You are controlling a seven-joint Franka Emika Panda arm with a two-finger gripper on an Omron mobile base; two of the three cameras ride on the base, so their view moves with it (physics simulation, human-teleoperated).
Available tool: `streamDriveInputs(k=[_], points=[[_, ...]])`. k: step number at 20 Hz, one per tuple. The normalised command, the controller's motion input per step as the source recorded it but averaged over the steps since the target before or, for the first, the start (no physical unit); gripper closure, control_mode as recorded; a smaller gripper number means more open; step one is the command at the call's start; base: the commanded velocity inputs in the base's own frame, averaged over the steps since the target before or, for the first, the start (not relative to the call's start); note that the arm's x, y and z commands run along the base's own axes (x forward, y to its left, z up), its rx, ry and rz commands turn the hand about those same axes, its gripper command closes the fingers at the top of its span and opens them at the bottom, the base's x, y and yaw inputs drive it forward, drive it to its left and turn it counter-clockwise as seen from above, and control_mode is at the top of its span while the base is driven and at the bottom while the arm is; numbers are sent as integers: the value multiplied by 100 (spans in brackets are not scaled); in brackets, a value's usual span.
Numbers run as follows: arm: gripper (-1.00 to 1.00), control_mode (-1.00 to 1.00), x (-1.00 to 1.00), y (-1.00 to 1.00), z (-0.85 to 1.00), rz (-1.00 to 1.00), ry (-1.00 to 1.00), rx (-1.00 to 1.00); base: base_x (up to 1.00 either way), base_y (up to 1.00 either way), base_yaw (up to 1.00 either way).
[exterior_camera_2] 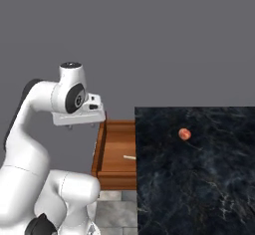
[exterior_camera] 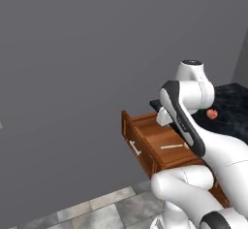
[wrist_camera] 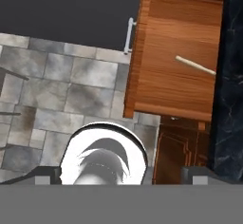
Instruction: Pick the dish brush from the drawer and place it on the counter.
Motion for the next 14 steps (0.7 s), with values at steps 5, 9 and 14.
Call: streamDriveInputs(k=[5, 9, 14], points=[[-100, -100, 46, 0, -63, 1, 12, 0, 0, 0, 0], [-100, -100, 64, 2, -70, -6, 16, 0, 0, 0, 0], [-100, -100, 78, 12, -93, -6, 17, -3, 0, 0, 0]])
